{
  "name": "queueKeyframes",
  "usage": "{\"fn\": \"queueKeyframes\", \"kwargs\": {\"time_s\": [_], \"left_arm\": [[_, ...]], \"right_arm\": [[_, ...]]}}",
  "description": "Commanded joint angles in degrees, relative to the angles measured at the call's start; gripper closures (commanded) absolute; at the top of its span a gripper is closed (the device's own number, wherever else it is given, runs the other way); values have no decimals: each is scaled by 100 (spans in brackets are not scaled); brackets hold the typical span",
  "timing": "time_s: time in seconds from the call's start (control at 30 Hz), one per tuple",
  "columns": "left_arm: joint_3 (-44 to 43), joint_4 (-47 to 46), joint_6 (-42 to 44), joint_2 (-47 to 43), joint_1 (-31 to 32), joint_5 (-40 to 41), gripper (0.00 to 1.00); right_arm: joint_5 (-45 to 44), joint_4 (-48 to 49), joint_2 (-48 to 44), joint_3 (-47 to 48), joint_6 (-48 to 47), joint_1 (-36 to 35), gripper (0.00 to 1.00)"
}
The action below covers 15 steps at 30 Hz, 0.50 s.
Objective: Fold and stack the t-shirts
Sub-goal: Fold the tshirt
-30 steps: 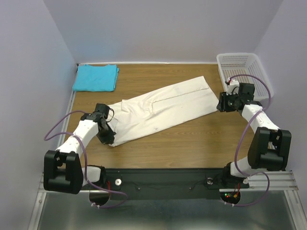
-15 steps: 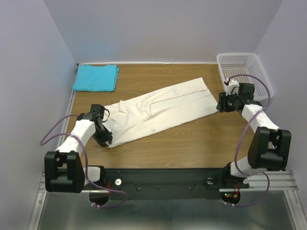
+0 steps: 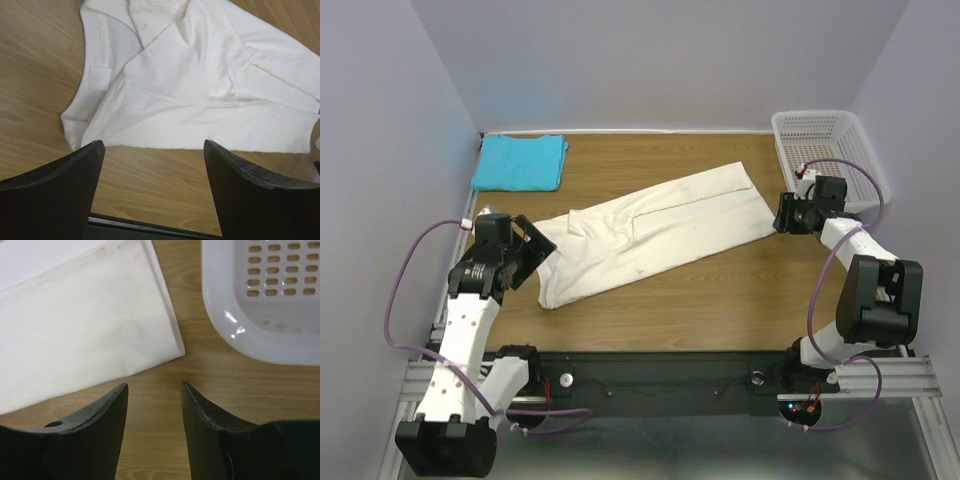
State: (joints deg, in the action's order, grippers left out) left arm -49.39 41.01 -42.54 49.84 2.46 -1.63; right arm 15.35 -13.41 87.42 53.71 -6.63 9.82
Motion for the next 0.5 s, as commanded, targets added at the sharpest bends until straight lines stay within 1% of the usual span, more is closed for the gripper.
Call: {"fn": "queueKeyframes", "kwargs": {"time_s": [0.0,0.07,0.1,0.13,0.17,0.2,0.27,0.3,0.33,0.37,0.43,0.47], "left_arm": [[420,-682,176,-352,-35,-434,8],[517,-884,299,-510,-35,-487,9],[561,-1050,343,-563,-35,-505,9],[596,-1130,413,-624,-35,-583,9],[666,-1218,509,-730,-35,-610,9],[702,-1288,545,-774,-35,-619,10],[746,-1455,598,-862,-35,-549,10],[772,-1508,659,-897,-35,-532,10],[773,-1552,686,-906,-35,-523,11],[755,-1631,712,-889,-35,-531,11],[729,-1684,791,-828,-35,-505,11],[703,-1693,818,-792,-35,-523,11]], "right_arm": [[-657,847,-242,-405,645,37,47],[-447,954,-365,-572,402,37,46],[33,928,-383,-581,182,37,45],[334,884,-418,-590,-133,37,45],[719,727,-514,-538,-1268,37,44],[1585,108,-567,-503,-2027,37,41],[2232,-642,-699,-458,-3670,37,39],[2435,-1115,-822,-519,-5166,37,36],[2594,-1277,-866,-589,-5851,37,34],[2613,-1400,-875,-651,-7146,37,32],[2456,-1751,-710,-670,-8384,37,32],[2376,-1875,-534,-582,-8833,37,32]]}}
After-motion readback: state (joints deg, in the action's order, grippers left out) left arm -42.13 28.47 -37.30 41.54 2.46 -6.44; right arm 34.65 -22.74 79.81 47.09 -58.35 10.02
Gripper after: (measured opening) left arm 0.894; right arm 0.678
